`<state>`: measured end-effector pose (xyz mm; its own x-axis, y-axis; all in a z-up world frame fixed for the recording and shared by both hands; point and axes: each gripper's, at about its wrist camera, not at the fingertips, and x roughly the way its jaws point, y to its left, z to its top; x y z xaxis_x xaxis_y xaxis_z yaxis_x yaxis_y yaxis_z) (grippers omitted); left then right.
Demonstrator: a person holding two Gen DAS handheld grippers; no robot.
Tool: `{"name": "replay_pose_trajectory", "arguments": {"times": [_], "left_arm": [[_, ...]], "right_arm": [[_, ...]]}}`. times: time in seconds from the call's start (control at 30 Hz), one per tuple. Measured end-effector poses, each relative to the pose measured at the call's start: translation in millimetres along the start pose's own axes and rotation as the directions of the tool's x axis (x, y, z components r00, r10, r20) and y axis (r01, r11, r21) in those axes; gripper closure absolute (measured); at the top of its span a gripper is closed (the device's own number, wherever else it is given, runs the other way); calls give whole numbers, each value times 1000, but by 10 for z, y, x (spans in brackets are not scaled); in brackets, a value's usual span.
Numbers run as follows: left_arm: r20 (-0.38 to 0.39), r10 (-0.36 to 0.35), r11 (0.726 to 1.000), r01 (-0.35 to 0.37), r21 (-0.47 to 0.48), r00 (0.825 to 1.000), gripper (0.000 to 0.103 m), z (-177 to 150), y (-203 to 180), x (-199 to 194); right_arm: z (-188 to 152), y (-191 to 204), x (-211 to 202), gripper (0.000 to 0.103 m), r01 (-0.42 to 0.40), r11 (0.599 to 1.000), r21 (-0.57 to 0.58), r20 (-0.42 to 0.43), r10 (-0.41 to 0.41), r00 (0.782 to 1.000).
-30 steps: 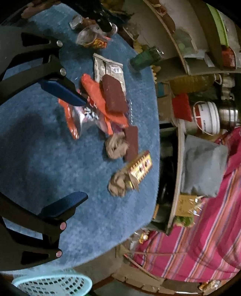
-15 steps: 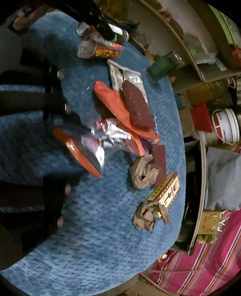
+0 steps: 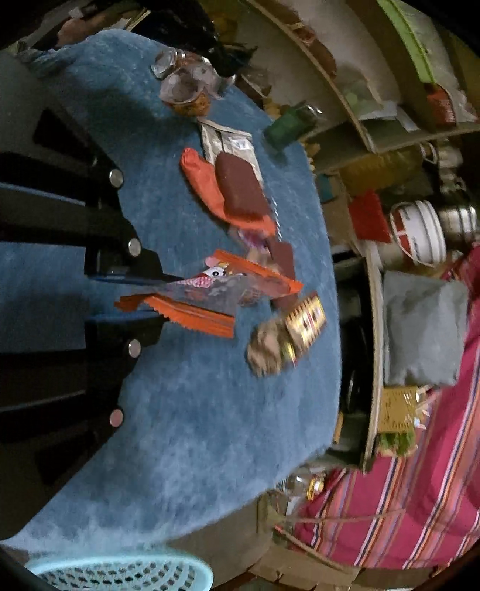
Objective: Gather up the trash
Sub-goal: 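Grasp the orange plastic wrapper with the right gripper, then carry the orange wrapper toward the basket with the right while the left grasps the snack bag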
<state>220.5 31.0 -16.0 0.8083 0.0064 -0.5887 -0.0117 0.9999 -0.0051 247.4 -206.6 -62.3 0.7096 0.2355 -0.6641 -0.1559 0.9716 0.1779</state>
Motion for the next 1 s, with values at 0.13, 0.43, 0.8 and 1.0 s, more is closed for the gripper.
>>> {"name": "replay_pose_trajectory", "arguments": {"times": [0.13, 0.43, 0.8, 1.0], "left_arm": [[30, -32, 999, 32, 26, 999, 103, 149, -242, -133], [-47, -26, 999, 28, 45, 999, 103, 81, -615, -52], [-159, 95, 985, -116, -131, 983, 33, -370, 38, 278], [-200, 121, 975, -154, -159, 972, 18, -526, 135, 484]], "right_arm": [[7, -321, -274, 90, 19, 999, 36, 34, -20, 999], [-132, -953, -616, 90, 94, 990, 101, 55, -100, 993], [-286, -978, -478, 90, 85, 990, 111, 28, -88, 996], [-336, -865, -369, 90, 79, 992, 98, 9, -80, 997]]}}
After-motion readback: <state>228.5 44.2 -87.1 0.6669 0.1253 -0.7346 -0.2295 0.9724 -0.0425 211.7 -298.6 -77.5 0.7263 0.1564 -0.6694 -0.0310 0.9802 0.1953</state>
